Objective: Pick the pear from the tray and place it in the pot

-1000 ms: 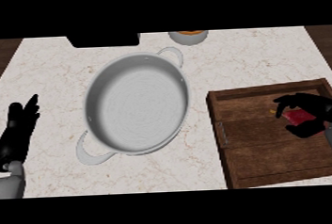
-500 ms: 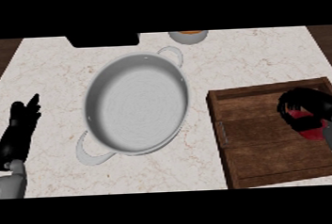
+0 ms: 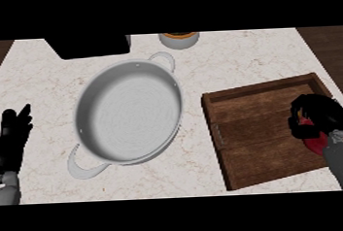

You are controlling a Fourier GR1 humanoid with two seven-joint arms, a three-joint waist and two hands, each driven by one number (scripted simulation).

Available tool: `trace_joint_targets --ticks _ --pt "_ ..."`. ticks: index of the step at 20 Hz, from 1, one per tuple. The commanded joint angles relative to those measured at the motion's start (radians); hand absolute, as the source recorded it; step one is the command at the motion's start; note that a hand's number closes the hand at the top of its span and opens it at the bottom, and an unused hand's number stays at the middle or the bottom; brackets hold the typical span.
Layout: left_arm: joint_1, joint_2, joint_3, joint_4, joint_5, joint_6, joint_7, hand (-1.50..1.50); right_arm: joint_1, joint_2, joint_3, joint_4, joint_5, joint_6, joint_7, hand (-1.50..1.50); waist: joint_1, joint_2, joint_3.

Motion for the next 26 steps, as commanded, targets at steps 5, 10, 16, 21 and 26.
trace_joint_targets --ticks 5,10,16,21,26 --pt "0.045 0.008 0.023 -0.001 0.002 0.007 -0.006 0.00 0.132 0.195 0.056 -0.426 0.143 -0.224 0.337 1.50 -0.044 -0.020 -0.002" --pt "0.056 0.017 0.025 -0.031 0.016 -0.013 -0.005 0.00 0.119 0.282 0.178 -0.764 0.252 -0.264 0.452 1.50 -0.012 -0.020 0.000" --pt "0.036 0.014 0.018 -0.010 0.027 -0.033 -0.037 0.00 0.037 0.367 0.439 -1.058 0.536 -0.121 0.666 1.50 0.038 0.008 -0.001" --pt "0.023 -0.042 -0.042 -0.037 0.003 -0.018 -0.026 0.00 -0.179 0.428 0.653 -1.089 0.640 0.140 0.899 1.50 0.075 0.016 -0.001" --pt "-0.021 -0.021 -0.051 -0.037 -0.022 -0.021 -0.010 0.00 -0.373 0.430 0.695 -0.941 0.504 0.162 1.126 1.50 0.099 0.026 0.001"
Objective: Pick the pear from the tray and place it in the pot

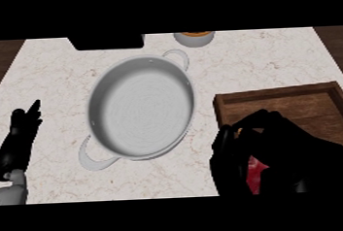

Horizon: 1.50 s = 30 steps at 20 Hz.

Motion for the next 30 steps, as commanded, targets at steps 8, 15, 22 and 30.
trace_joint_targets --ticks 8,15,22,30 --pt "-0.085 0.006 -0.005 0.056 -0.002 -0.018 0.006 0.00 -0.314 0.019 -0.073 0.304 -0.281 -0.009 0.348 1.50 0.036 0.016 0.001" --pt "-0.061 0.003 -0.014 0.053 -0.015 -0.019 -0.015 0.00 -0.413 0.019 -0.132 0.623 -0.465 -0.183 0.319 1.50 0.062 0.024 0.002" --pt "-0.088 -0.022 -0.028 0.060 -0.012 -0.016 -0.014 0.00 -0.373 0.019 -0.146 0.792 -0.629 -0.402 0.302 -1.50 0.064 0.028 0.004" --pt "-0.066 -0.025 -0.016 0.068 -0.003 -0.016 -0.041 0.00 -0.408 0.019 -0.175 0.840 -0.659 -0.757 0.198 -1.50 0.065 0.023 0.005"
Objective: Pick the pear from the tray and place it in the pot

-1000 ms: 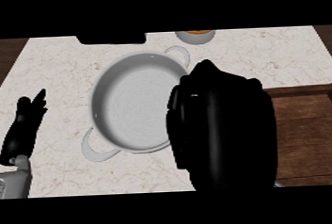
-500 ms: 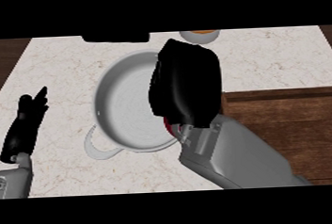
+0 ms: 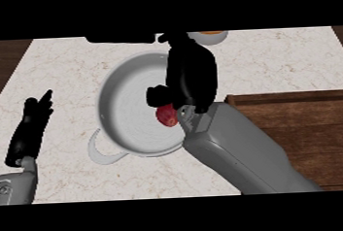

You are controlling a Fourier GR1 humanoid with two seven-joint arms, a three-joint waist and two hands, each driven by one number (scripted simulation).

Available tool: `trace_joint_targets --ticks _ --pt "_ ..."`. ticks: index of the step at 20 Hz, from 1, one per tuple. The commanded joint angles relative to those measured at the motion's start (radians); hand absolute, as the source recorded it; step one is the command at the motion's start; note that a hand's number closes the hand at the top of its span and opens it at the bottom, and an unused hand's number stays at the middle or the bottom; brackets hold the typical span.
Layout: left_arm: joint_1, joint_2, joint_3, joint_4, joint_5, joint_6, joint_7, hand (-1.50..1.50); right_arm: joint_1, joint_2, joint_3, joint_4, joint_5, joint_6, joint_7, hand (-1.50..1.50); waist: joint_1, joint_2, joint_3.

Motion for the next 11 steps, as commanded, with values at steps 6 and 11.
trace_joint_targets --ticks 6,11 --pt "0.030 -0.006 0.002 -0.016 -0.010 0.015 -0.011 0.00 0.013 0.010 -0.072 0.014 0.100 -0.505 0.051 -1.50 -0.026 -0.009 0.001" --pt "0.048 0.000 0.016 -0.041 -0.017 0.030 0.024 0.00 0.153 0.010 -0.091 -0.073 0.188 -0.617 0.045 -1.50 -0.059 -0.016 0.002"
